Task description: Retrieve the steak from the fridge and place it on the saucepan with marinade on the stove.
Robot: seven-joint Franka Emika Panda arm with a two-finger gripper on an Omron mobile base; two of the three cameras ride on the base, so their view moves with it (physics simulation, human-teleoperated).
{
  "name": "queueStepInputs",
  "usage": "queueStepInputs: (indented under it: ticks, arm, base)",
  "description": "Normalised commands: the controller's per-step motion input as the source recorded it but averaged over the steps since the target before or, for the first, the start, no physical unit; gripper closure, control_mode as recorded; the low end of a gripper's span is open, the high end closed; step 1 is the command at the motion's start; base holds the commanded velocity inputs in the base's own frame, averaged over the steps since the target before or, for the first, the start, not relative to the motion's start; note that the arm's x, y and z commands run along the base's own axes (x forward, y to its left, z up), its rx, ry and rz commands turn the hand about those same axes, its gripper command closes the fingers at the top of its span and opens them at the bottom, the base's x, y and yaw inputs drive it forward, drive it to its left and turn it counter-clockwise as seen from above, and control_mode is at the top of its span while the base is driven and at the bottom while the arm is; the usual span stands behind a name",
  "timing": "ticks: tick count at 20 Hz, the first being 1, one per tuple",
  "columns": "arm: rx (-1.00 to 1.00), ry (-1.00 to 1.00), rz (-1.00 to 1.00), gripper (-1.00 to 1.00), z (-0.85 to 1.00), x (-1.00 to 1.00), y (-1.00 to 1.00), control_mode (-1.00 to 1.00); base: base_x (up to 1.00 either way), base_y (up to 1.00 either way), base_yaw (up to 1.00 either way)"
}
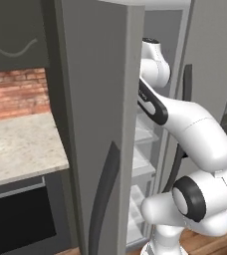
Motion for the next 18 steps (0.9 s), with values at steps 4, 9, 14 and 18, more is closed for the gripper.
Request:
queueStepInputs:
  ticks: [4, 9, 14, 18]
  arm:
    - [0.0, 0.0, 0.0, -1.0, 0.0, 0.0, 0.0, 1.0]
    - [0.0, 0.0, 0.0, -1.0, 0.0, 0.0, 0.0, 1.0]
    - [0.0, 0.0, 0.0, -1.0, 0.0, 0.0, 0.0, 1.0]
    - [0.0, 0.0, 0.0, -1.0, 0.0, 0.0, 0.0, 1.0]
  base:
    - [0.19, 0.2, -0.11]
    - [0.18, 0.0, -0.01]
    - [0.45, 0.25, 0.0]
    - [0.68, 0.23, 0.0]
